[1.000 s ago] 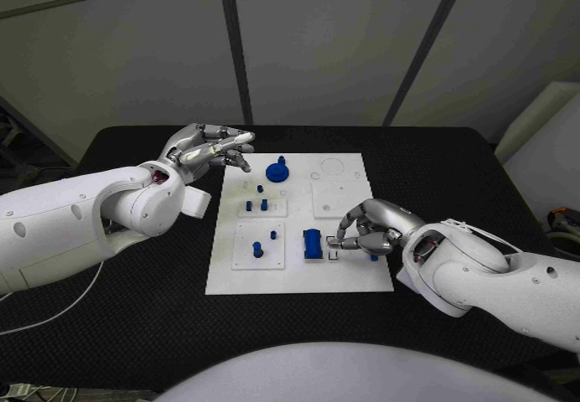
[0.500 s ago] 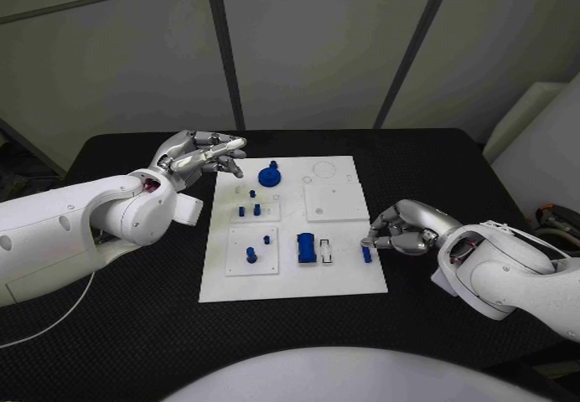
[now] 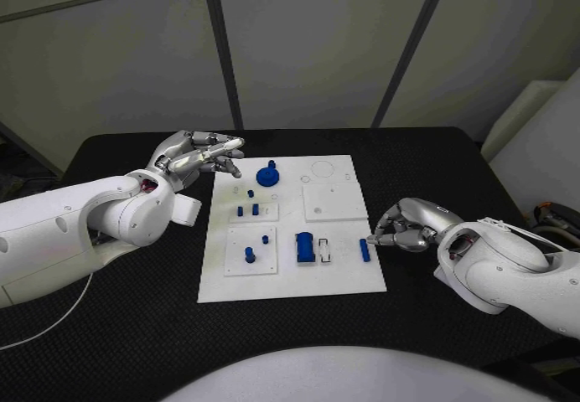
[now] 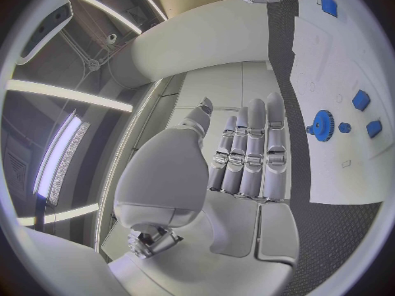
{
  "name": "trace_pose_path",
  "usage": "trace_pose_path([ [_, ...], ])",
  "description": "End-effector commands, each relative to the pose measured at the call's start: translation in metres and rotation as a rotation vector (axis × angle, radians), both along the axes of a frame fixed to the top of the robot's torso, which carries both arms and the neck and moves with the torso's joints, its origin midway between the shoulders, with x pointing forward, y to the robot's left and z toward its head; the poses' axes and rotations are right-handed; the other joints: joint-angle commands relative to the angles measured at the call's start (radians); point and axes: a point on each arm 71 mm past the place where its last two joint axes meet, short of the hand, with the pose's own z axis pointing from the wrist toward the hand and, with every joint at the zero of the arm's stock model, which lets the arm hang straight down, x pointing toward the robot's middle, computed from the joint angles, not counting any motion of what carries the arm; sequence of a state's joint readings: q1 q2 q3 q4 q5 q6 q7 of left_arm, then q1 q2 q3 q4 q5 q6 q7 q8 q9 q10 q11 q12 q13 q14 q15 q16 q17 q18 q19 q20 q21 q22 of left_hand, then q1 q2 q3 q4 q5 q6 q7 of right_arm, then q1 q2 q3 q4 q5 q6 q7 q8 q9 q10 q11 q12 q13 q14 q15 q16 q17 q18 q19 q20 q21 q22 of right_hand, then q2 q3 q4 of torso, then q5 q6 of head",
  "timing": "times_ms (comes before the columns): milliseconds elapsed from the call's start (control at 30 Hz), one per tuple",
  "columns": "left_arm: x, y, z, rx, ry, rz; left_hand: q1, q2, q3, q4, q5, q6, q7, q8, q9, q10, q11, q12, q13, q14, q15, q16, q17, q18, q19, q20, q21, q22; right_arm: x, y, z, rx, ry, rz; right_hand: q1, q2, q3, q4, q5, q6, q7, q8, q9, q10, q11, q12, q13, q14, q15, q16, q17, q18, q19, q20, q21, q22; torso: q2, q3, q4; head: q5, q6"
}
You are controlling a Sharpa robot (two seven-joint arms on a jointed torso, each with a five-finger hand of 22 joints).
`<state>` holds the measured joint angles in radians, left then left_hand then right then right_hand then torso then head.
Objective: Assemble the parts on the task board
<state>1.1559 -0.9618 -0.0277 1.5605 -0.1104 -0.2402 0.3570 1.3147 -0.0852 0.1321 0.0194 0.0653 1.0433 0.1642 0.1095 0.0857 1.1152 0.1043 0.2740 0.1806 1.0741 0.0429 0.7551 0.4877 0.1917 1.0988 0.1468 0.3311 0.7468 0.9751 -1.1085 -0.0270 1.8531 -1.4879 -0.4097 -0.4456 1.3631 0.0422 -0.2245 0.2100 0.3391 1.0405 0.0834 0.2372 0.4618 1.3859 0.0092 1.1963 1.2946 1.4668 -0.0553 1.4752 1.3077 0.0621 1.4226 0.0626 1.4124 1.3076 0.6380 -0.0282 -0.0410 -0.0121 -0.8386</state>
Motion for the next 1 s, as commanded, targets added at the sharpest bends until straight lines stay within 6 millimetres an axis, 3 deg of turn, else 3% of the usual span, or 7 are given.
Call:
trace_pose_path([
  [33, 0.000, -0.001, 0.001, -0.010, -0.010, -0.011, 0.003, 0.003, -0.004, 0.001, 0.001, -0.003, 0.003, -0.001, 0.001, -0.008, -0.001, 0.007, 0.002, 0.006, -0.001, -0.005, -0.001, -0.010, 0.007, 0.001, -0.004, -0.001, 0.002, 0.001, -0.003, -0.053, 0.005, -0.006, -0.004, -0.007, 0.001, 0.007, 0.007, 0.008, -0.001, -0.005, -0.002, 0.003, -0.003, -0.004, 0.000, 0.071, -0.002, -0.005, 0.107, -0.012, 0.003, -0.004, 0.001, 0.094, 0.000, -0.0002, 0.0010, 0.000, -0.003],
  [567, -0.001, 0.000, 0.001, -0.008, -0.007, -0.009, 0.003, 0.003, -0.008, 0.001, 0.001, -0.003, 0.002, -0.001, 0.001, -0.009, -0.001, 0.007, 0.002, 0.006, 0.000, -0.005, -0.001, -0.010, 0.007, 0.001, -0.006, -0.002, -0.003, 0.011, -0.020, -0.079, 0.065, 0.021, -0.014, -0.014, -0.006, 0.017, 0.006, 0.011, -0.001, -0.008, -0.004, 0.003, -0.002, -0.006, -0.001, 0.070, -0.001, -0.007, 0.104, -0.011, 0.001, -0.004, -0.002, 0.092, -0.001, -0.0002, -0.0003, 0.005, -0.010],
  [1000, -0.001, 0.001, 0.000, -0.008, -0.006, -0.009, 0.003, 0.003, -0.008, 0.001, 0.001, -0.003, 0.002, -0.001, 0.001, -0.009, -0.001, 0.007, 0.002, 0.006, 0.000, -0.005, -0.001, -0.010, 0.007, 0.001, -0.006, -0.002, -0.003, 0.021, -0.025, -0.095, 0.072, 0.048, 0.005, -0.019, -0.003, 0.008, 0.002, 0.019, -0.005, -0.006, -0.003, 0.002, -0.006, -0.007, -0.001, 0.070, -0.004, -0.009, 0.102, -0.011, 0.000, -0.005, -0.004, 0.090, 0.000, -0.0009, 0.0012, 0.006, -0.010],
])
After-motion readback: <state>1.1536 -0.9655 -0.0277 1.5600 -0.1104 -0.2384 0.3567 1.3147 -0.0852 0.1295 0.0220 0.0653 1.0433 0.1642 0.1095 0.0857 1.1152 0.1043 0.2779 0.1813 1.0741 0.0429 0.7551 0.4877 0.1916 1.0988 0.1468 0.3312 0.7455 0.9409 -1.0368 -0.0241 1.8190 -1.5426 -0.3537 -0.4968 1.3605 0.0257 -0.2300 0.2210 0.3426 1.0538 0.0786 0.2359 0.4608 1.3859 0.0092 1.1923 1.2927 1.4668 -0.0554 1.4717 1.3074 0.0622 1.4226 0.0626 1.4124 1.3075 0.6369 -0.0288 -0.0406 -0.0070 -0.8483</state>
